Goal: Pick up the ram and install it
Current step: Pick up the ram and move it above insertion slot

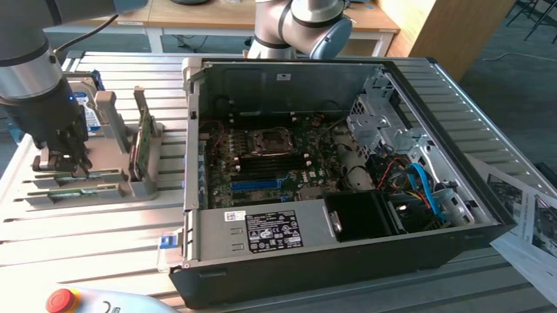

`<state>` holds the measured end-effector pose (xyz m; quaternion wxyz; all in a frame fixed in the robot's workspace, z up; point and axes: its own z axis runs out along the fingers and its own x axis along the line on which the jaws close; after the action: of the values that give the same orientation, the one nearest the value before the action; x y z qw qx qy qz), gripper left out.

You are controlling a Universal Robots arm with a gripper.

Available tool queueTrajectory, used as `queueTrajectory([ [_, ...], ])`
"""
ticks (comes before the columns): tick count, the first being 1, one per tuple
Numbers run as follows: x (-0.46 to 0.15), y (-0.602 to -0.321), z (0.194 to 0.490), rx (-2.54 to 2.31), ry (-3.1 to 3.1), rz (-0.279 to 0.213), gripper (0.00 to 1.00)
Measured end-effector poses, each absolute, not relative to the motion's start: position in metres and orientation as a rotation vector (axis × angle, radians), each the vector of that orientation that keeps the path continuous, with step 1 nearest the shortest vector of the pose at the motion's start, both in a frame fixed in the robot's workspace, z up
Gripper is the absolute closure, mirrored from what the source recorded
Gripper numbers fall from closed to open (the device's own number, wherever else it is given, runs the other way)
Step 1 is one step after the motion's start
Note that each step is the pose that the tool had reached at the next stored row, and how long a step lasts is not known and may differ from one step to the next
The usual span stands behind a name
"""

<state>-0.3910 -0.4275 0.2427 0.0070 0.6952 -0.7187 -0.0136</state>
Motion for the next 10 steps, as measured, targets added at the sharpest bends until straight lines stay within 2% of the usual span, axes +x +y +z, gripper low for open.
queueTrajectory([
  [10,-0.3932,-0.4280,0.2427,2.174,-2.248,-0.043,0.76],
])
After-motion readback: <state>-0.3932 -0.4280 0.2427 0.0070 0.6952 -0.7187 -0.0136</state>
